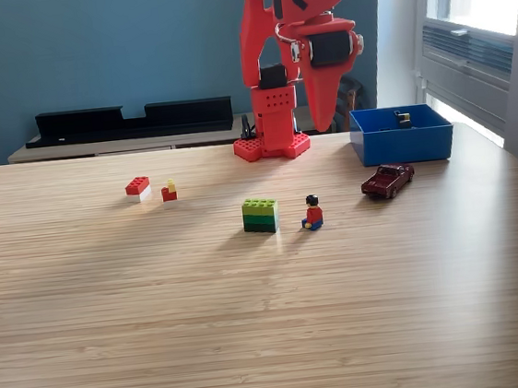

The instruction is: Grasp a lego block and put it in the bin.

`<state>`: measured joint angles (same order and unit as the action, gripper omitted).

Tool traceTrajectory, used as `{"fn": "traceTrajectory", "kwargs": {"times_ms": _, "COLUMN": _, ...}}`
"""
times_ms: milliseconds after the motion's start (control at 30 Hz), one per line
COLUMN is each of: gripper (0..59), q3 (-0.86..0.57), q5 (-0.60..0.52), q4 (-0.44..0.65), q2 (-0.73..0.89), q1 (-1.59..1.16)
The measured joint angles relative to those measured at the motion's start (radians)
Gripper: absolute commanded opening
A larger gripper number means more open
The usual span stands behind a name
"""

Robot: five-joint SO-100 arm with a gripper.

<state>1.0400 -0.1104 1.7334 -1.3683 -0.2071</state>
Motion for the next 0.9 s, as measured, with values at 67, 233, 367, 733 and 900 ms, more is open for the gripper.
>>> {"fn": "traceTrajectory", "kwargs": {"times_ms": 67, "gripper": 0.0, "q3": 0.0, "q5": -0.009, "q4": 0.0, "q2": 0.0, "q1": 0.0}}
{"fn": "traceTrajectory", "kwargs": {"times_ms": 233, "gripper": 0.1, "q3": -0.002, "q5": -0.074, "q4": 0.0, "q2": 0.0, "q1": 0.074}}
{"fn": "traceTrajectory", "kwargs": {"times_ms": 367, "gripper": 0.1, "q3": -0.04, "q5": -0.126, "q4": 0.0, "q2": 0.0, "q1": 0.196}}
{"fn": "traceTrajectory", "kwargs": {"times_ms": 733, "gripper": 18.3, "q3": -0.015, "q5": -0.202, "q4": -0.038, "q2": 0.014, "q1": 0.407}}
{"fn": "traceTrajectory", "kwargs": {"times_ms": 900, "gripper": 19.2, "q3": 0.074, "q5": -0.221, "q4": -0.08, "q2": 0.014, "q1": 0.397}}
